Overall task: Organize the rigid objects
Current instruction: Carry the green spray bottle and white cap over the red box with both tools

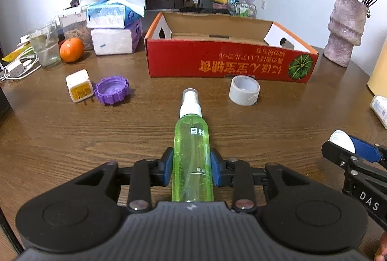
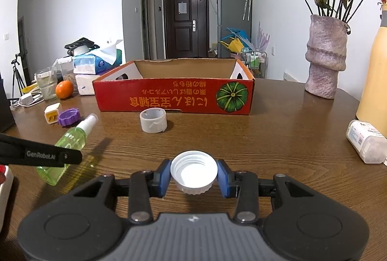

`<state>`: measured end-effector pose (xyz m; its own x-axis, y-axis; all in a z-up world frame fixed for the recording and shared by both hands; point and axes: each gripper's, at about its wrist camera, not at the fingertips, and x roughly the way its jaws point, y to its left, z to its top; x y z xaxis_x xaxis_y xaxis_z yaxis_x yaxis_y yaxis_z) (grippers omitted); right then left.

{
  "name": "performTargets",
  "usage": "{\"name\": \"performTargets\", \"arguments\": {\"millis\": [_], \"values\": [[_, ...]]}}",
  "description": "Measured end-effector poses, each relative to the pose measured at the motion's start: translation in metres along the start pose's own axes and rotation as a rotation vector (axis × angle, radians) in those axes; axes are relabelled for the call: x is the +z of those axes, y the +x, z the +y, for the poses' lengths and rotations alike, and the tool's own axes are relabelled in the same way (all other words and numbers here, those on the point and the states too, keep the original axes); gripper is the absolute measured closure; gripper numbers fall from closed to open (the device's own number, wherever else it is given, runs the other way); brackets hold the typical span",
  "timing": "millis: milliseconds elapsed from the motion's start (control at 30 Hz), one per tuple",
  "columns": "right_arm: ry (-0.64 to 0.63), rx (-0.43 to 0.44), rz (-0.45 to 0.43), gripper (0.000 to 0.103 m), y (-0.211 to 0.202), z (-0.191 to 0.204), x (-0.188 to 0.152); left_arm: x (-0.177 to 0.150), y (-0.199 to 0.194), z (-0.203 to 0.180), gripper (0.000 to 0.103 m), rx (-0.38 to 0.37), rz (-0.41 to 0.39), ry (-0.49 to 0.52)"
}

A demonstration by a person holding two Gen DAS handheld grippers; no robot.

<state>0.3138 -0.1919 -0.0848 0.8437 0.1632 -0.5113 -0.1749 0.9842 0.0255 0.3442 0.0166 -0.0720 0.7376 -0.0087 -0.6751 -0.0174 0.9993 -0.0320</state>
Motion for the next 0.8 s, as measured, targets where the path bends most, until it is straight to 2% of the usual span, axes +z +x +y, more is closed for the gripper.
{"name": "performTargets", "arguments": {"millis": [233, 533, 800], "values": [[-0.002, 0.008, -0.031, 0.064, -0.008, 0.000, 0.003, 0.005, -0.022, -0.001, 0.071, -0.005, -0.066, -0.003], [-0.016, 0.015, -0.068, 0.064, -0.021, 0.001, 0.017, 0.019, -0.046, -0.007, 0.071, -0.015, -0.112, 0.005], [-0.030, 0.014, -0.131, 0.064, -0.030, 0.001, 0.042, 0.038, -0.062, -0.014, 0.071, -0.022, -0.157, 0.009]]}}
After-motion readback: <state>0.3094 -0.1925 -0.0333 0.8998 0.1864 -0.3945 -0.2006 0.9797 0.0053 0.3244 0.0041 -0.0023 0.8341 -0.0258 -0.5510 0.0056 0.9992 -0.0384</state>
